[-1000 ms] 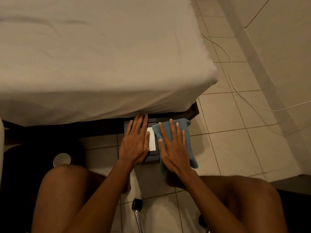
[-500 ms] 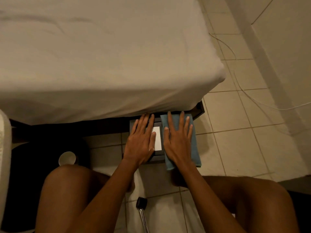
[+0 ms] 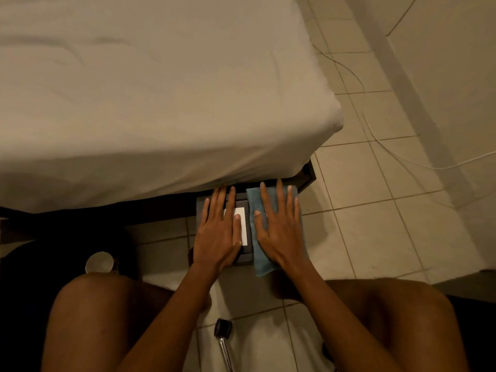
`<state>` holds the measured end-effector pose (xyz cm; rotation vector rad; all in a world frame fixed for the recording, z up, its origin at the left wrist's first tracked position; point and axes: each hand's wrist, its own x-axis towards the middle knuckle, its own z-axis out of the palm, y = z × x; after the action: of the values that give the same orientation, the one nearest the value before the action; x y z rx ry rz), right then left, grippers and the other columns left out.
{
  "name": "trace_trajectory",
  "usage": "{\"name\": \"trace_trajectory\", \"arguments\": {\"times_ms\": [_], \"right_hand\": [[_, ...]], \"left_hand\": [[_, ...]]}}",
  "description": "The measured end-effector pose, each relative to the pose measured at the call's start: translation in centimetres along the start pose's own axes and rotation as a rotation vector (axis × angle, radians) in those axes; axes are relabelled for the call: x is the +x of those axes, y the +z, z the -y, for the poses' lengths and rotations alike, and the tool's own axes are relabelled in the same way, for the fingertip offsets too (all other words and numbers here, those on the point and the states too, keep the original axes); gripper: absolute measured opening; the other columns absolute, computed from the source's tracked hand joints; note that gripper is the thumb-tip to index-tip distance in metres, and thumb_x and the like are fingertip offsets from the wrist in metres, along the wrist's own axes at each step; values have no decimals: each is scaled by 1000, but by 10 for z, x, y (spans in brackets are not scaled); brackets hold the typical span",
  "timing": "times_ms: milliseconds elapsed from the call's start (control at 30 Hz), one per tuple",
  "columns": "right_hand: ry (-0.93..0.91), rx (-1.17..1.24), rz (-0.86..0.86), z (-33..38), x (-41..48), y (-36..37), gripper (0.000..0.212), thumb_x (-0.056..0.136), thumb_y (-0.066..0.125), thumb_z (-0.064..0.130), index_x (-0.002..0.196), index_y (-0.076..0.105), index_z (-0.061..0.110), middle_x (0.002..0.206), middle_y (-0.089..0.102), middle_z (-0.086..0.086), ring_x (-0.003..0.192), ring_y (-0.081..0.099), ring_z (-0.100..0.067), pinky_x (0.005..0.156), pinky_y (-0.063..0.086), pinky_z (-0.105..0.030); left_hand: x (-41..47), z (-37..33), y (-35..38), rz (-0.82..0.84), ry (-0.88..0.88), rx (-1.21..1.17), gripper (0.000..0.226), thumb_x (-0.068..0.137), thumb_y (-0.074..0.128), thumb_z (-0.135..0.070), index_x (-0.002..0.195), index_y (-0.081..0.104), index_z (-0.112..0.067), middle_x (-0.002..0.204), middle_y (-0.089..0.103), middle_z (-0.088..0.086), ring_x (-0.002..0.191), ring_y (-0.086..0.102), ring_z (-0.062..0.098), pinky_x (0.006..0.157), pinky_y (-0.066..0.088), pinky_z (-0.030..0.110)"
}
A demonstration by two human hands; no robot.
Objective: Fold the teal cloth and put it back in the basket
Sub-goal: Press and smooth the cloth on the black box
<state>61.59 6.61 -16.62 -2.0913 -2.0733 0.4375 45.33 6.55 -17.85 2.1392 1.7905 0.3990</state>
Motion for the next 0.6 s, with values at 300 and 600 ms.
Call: {"name": "trace_trajectory", "arguments": {"times_ms": [300,600], "right_hand": [[-119,-4,48,-1,12,-2,66,101,31,49,159,3,34,168,-5,-5,153,-13,-22,125,2,-46],[24,3,29,3,-14,2,68,100,21,55,158,-7,34,167,-12,-4,153,-14,-25,125,2,-49]], "left_hand": [[-16,-3,-1,-23,-130,-7,60,104,25,-39,157,11,-15,165,12,8,153,0,17,125,1,36],[-14,3,-5,45,0,19,59,104,26,-40,157,11,-19,165,13,4,153,-1,15,125,-1,34]]}}
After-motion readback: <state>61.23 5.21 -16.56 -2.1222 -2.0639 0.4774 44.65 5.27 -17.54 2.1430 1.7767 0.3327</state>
